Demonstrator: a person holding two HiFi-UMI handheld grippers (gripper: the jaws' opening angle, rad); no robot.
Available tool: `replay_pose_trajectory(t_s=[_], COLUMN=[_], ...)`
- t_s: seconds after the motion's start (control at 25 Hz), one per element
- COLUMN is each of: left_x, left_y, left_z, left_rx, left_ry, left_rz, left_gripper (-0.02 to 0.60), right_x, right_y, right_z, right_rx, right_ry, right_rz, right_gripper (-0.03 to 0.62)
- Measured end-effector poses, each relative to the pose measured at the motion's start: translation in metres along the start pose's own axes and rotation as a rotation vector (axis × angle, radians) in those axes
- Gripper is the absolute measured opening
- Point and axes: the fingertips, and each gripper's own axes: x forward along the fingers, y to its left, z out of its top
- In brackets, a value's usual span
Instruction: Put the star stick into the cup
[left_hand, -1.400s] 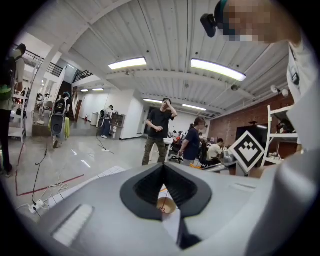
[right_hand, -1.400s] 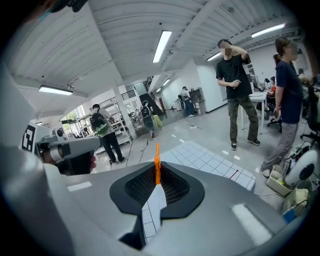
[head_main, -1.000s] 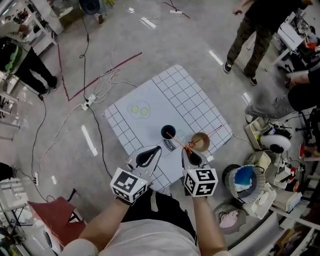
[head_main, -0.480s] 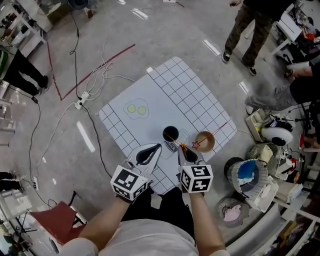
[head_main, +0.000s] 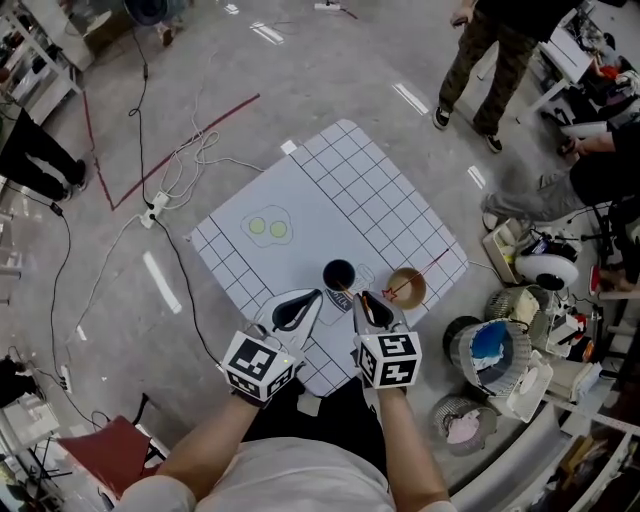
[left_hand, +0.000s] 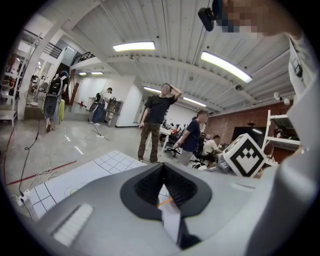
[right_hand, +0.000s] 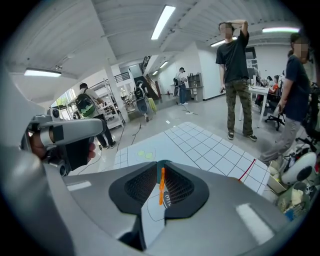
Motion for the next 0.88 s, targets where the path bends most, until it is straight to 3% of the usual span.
replay_pose_trajectory(t_s=[0.88], left_x=[-0.014], left_y=[-0.043], left_z=[0.054], left_rx=[0.014], left_ry=[0.011], left_rz=[-0.009], left_gripper=[0.006], right_x=[-0.077], right_y=[0.008], right_z=[0.07], right_rx=[-0.022], right_ry=[-0.132], right_rz=[-0.022], right_gripper=[0.035])
